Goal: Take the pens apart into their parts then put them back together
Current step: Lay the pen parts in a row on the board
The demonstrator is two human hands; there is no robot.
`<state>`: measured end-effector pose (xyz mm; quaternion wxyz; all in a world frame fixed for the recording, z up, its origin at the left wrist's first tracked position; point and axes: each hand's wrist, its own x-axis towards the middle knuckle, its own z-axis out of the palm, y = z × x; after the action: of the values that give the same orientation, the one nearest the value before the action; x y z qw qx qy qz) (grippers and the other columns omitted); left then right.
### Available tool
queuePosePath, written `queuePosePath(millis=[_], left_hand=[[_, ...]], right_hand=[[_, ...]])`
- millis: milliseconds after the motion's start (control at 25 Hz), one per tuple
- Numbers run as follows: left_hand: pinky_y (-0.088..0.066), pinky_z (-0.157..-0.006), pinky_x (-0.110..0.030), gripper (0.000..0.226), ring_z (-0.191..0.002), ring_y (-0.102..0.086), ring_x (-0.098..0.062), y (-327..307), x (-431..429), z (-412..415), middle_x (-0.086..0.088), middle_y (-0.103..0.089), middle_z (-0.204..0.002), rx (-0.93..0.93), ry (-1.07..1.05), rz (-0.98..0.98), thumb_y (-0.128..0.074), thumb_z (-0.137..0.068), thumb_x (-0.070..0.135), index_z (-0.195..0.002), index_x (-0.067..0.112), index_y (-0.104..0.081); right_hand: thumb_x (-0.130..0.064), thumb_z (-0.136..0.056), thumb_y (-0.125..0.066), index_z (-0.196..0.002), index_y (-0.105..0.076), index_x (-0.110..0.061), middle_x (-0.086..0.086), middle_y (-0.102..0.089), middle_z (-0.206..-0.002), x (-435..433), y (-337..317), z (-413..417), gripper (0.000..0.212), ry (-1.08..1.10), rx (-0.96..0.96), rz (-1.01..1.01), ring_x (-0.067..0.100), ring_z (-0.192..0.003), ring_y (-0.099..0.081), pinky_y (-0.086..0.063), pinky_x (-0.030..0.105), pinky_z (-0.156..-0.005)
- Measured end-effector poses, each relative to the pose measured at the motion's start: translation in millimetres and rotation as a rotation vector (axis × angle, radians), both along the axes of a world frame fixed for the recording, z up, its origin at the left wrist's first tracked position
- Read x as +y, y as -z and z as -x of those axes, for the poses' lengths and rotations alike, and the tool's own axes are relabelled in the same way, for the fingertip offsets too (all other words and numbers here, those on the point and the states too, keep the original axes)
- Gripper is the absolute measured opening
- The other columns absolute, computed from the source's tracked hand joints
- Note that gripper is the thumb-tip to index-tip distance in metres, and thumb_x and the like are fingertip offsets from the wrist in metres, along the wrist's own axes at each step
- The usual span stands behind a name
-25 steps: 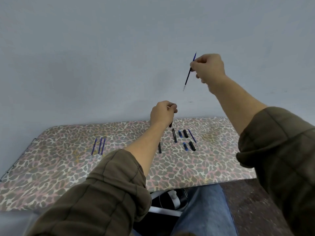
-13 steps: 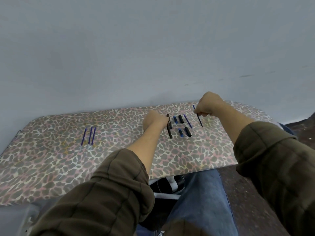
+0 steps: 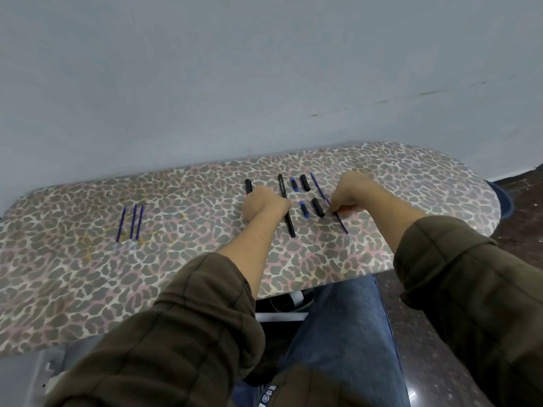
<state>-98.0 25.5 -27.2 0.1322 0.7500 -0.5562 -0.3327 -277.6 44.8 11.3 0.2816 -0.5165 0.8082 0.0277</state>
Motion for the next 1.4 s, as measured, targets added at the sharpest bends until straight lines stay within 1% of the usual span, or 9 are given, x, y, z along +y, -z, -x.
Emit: queuePosePath(millis=[160,320,440,520,600,680,960,1200,1400], left_hand=[[-0.060,-0.065,-0.031,0.028,-0.076,-0.073,-0.022,-0.2,1.4,0.5,-0.003,-0.074,-0.081,-0.009,0.008,0.002,-0.081,-0.082,0.037,-0.086,0.012,-0.070],[-0.051,-0.053,-0.028,0.034,-0.074,-0.070,-0.020,-1.1,3.8,2.0,-0.002,-0.071,-0.079,-0.040,-0.024,0.023,-0.084,-0.079,0.040,-0.078,0.014,-0.062],[-0.043,-0.047,-0.026,0.035,-0.067,-0.065,-0.018,-0.7,4.6,2.8,-0.001,-0.066,-0.074,-0.059,-0.038,0.035,-0.085,-0.078,0.039,-0.075,0.015,-0.059],[-0.044,-0.048,-0.026,0.032,-0.068,-0.067,-0.018,-1.6,4.5,2.5,0.000,-0.068,-0.075,-0.065,-0.032,0.025,-0.084,-0.078,0.038,-0.078,0.015,-0.063],[-0.045,-0.048,-0.026,0.030,-0.069,-0.068,-0.018,-1.5,4.2,2.7,0.000,-0.070,-0.077,-0.064,-0.024,0.021,-0.084,-0.078,0.037,-0.080,0.015,-0.064],[-0.045,-0.048,-0.026,0.030,-0.070,-0.068,-0.018,-1.6,4.9,2.6,0.000,-0.070,-0.078,-0.070,-0.022,0.024,-0.084,-0.078,0.037,-0.080,0.015,-0.063],[-0.062,-0.069,-0.032,0.021,-0.075,-0.073,-0.019,-2.7,8.3,1.6,-0.002,-0.073,-0.082,-0.067,0.004,0.016,-0.081,-0.082,0.029,-0.089,0.013,-0.069],[-0.063,-0.076,-0.034,0.022,-0.081,-0.074,-0.020,-10.1,12.2,-0.7,-0.004,-0.075,-0.087,-0.025,0.027,-0.023,-0.081,-0.082,0.028,-0.092,0.011,-0.071],[-0.063,-0.077,-0.035,0.026,-0.081,-0.075,-0.019,-12.5,12.7,-3.0,-0.004,-0.076,-0.087,0.009,0.035,-0.026,-0.081,-0.081,0.032,-0.092,0.010,-0.072]], right_hand=[[-0.021,-0.084,-0.087,-0.073,-0.067,-0.009,0.001,-0.069,-0.049,-1.6,-3.8,-2.7,0.026,0.029,-0.006,-0.030,0.012,-0.036,-0.063,-0.049,0.023,-0.045],[-0.018,-0.084,-0.088,-0.072,-0.063,-0.006,0.003,-0.063,-0.041,0.6,-1.4,-2.4,0.030,0.087,-0.037,-0.038,0.012,-0.027,-0.057,-0.036,0.015,-0.028],[-0.014,-0.082,-0.089,-0.077,-0.066,-0.004,0.006,-0.070,-0.050,1.0,0.6,-1.8,0.026,0.106,-0.085,-0.031,0.016,-0.036,-0.066,-0.049,0.021,-0.036],[-0.012,-0.081,-0.090,-0.079,-0.068,-0.003,0.008,-0.073,-0.056,1.3,1.6,-0.6,0.023,0.102,-0.103,-0.030,0.019,-0.051,-0.073,-0.063,0.031,-0.058],[-0.006,-0.082,-0.087,-0.083,-0.069,0.000,0.012,-0.076,-0.063,3.0,2.9,1.7,0.019,0.118,-0.146,-0.024,0.025,-0.069,-0.078,-0.066,0.040,-0.080],[-0.002,-0.083,-0.085,-0.088,-0.070,0.002,0.017,-0.079,-0.076,5.1,3.5,2.9,0.017,0.135,-0.174,-0.018,0.029,-0.082,-0.080,-0.065,0.045,-0.087],[0.000,-0.086,-0.082,-0.097,-0.070,0.007,0.022,-0.079,-0.094,7.3,4.2,4.4,0.018,0.146,-0.219,-0.024,0.034,-0.093,-0.079,-0.063,0.047,-0.090],[-0.002,-0.083,-0.086,-0.094,-0.072,0.006,0.020,-0.079,-0.087,7.3,5.1,5.7,0.019,0.148,-0.221,-0.024,0.032,-0.089,-0.080,-0.064,0.046,-0.088],[-0.002,-0.084,-0.085,-0.088,-0.071,0.003,0.014,-0.077,-0.068,4.8,8.1,6.2,0.015,0.130,-0.165,0.006,0.025,-0.065,-0.076,-0.066,0.039,-0.072]])
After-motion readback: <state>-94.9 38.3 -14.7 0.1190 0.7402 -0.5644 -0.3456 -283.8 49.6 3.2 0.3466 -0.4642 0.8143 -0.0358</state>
